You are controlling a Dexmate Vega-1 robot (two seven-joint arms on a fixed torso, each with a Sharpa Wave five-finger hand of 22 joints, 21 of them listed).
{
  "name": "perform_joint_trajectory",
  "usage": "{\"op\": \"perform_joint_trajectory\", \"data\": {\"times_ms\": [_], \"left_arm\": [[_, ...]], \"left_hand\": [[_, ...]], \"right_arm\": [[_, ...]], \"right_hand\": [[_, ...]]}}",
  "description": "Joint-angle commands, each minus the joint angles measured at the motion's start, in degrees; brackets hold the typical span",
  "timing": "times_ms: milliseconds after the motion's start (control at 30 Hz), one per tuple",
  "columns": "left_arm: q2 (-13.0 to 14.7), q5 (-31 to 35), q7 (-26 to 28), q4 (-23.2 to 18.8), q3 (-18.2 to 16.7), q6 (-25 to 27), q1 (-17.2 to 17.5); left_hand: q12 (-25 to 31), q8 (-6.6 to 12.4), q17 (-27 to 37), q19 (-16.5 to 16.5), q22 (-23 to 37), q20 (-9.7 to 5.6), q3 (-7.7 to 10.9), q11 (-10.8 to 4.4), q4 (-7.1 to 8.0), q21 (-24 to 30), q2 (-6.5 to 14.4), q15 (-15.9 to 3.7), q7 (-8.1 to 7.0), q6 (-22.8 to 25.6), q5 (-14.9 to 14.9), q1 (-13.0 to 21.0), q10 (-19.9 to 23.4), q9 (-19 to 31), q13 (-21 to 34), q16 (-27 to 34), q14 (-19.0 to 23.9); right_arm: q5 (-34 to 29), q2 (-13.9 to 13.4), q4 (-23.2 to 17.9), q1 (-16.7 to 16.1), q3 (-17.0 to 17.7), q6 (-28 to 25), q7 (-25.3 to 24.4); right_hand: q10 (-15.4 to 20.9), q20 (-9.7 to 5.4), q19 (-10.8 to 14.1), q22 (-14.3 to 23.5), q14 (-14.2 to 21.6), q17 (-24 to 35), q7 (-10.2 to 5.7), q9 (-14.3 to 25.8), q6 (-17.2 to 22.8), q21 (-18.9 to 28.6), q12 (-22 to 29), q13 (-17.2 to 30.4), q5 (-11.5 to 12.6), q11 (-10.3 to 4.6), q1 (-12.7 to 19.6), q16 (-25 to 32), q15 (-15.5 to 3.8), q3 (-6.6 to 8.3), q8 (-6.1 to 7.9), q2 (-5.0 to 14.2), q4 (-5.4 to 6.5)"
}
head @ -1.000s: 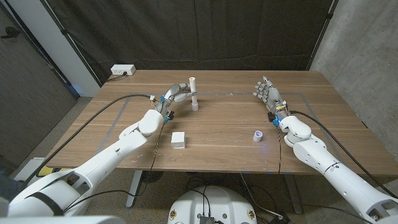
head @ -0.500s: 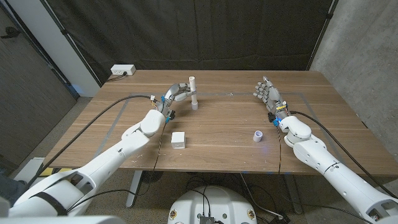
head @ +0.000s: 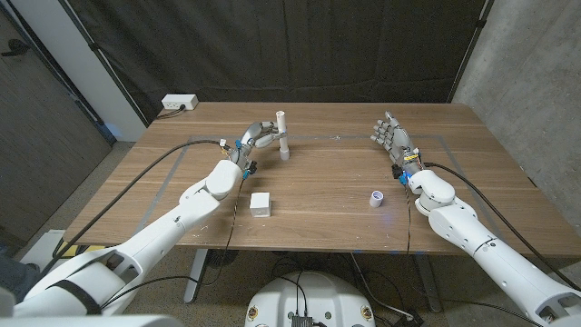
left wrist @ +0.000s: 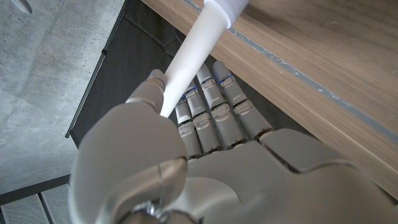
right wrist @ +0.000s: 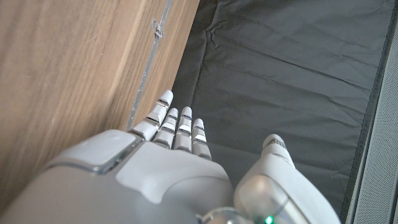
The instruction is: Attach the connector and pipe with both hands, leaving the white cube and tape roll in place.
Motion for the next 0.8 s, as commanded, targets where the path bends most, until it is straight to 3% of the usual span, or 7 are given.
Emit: {"op": "perform_joint_trajectory", "data": {"times_ms": [33,233,800], "left_arm": [[0.81,-0.04,-1.14,-0.92,0.45,1.54,0.04],[1.43,0.54,-2.05,-1.78,0.96,2.69,-0.26],[2.13,0.46,-3.37,-3.91,1.69,7.74,-0.41]], "left_hand": [[-0.16,-0.21,0.05,-0.02,0.06,-0.3,1.6,0.0,0.89,0.43,2.26,-1.83,3.61,4.51,0.49,1.85,0.33,0.24,0.22,-0.39,0.6],[-0.93,-0.96,0.03,-1.18,-0.02,-0.26,2.01,-0.74,0.56,0.17,1.69,-1.61,3.13,3.79,0.28,2.19,-0.34,0.26,0.24,-1.44,-0.46],[-2.61,-2.71,0.0,-3.19,-0.15,-0.09,1.68,-0.39,-0.44,-0.32,-1.54,-0.81,2.32,1.85,-0.02,2.21,-2.31,0.31,0.35,-3.31,-2.5]], "right_arm": [[-0.15,-0.15,-0.32,-0.07,0.14,0.17,-0.01],[-0.15,-0.22,-0.59,-0.46,0.28,0.35,-0.19],[0.07,-0.37,-0.57,-0.8,0.51,0.27,-0.25]], "right_hand": [[0.52,-0.67,0.64,0.3,0.51,0.13,0.08,0.35,0.55,-0.19,0.32,0.14,0.0,0.04,0.55,-0.25,-0.13,0.02,0.23,0.08,-0.28],[0.58,-0.67,0.7,0.31,0.57,0.13,0.05,0.35,0.55,-0.3,0.31,0.14,-0.01,0.14,0.57,-0.27,-0.12,0.01,0.22,0.1,-0.3],[0.62,-0.6,0.89,0.32,0.71,0.15,0.08,0.36,0.66,-0.75,0.2,0.15,-0.04,0.06,0.61,-0.35,-0.21,-0.01,0.2,0.24,-0.34]]}}
